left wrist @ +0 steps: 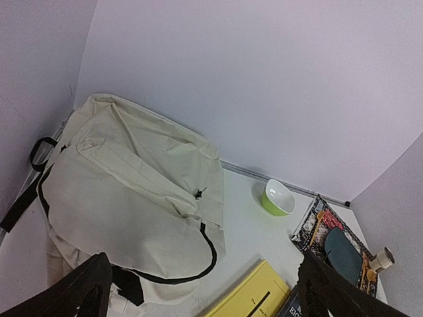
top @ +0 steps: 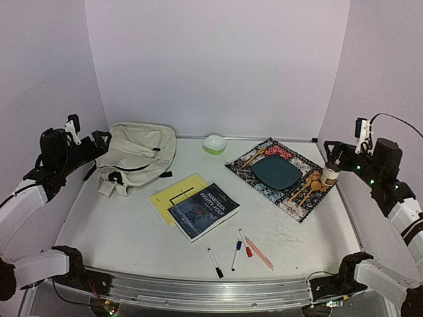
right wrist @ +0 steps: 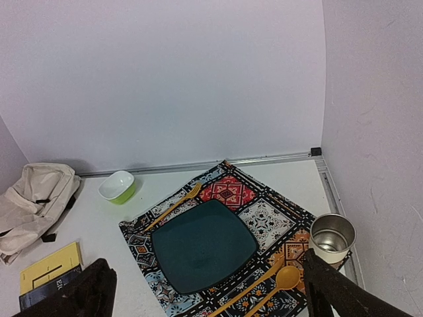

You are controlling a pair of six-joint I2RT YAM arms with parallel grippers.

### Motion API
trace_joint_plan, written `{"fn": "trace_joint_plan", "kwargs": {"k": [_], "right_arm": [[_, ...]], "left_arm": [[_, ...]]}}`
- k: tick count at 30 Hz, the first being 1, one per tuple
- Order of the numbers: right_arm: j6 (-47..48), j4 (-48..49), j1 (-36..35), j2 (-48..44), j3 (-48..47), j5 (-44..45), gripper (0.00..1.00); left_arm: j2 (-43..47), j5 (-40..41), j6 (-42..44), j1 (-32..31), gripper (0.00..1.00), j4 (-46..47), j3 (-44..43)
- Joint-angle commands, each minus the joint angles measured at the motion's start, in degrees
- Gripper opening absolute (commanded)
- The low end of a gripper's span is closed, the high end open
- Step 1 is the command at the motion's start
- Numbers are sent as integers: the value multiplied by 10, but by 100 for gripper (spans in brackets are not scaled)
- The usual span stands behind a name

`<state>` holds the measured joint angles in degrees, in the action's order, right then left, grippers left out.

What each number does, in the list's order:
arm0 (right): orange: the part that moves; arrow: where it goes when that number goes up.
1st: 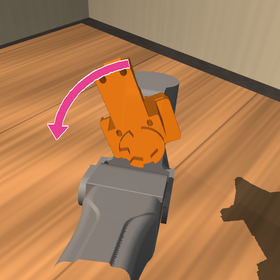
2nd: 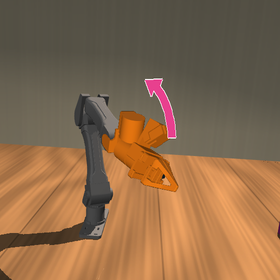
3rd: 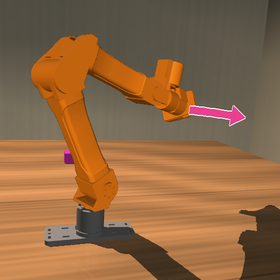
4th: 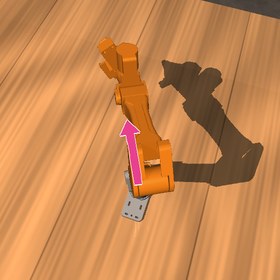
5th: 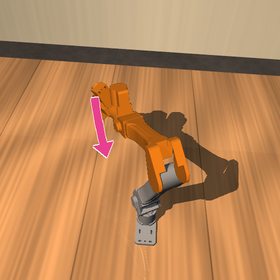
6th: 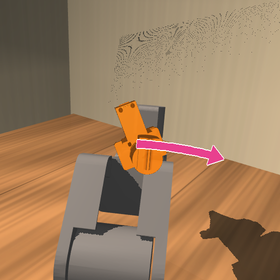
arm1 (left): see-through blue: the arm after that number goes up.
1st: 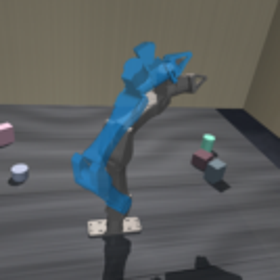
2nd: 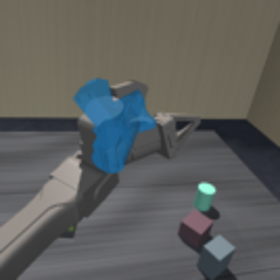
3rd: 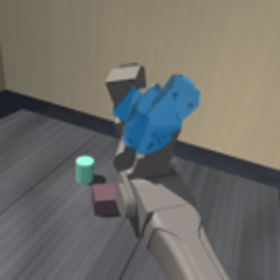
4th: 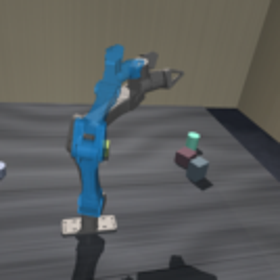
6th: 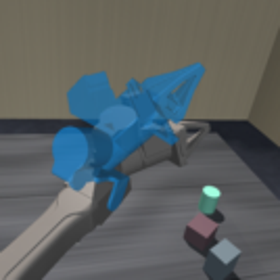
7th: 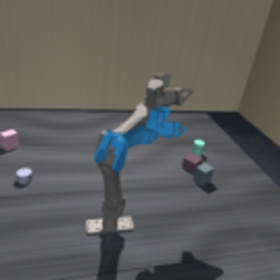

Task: Pack the student bag
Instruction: Move the student bag to the corner of the board.

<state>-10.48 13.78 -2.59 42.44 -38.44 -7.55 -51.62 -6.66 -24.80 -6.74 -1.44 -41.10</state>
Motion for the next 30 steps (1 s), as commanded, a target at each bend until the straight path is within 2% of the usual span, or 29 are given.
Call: {"fn": "trace_joint_plan", "kwargs": {"k": [1, 12, 16, 18, 22, 26, 30], "right_arm": [[5, 36, 1, 8, -23, -19, 98], [-11, 48, -9, 59, -37, -85, 98], [-9, 47, -50, 101, -50, -84, 98], [-4, 47, -93, 131, -61, -71, 98], [13, 45, -181, 184, -87, -29, 98], [19, 46, -216, 212, -96, -18, 98], [19, 55, -240, 223, -92, -7, 98]], "left_arm": [[1, 56, -16, 2, 100, -18, -23], [-38, 182, -68, 3, 100, -147, -62], [-54, 193, -100, 4, 100, -169, -65], [-66, 194, -114, 10, 100, -170, -63], [-114, 150, -136, 39, 99, -168, -72], [-180, 92, -153, 51, 100, -152, -91], [-230, 28, -175, 52, 98, -87, -89]]}}
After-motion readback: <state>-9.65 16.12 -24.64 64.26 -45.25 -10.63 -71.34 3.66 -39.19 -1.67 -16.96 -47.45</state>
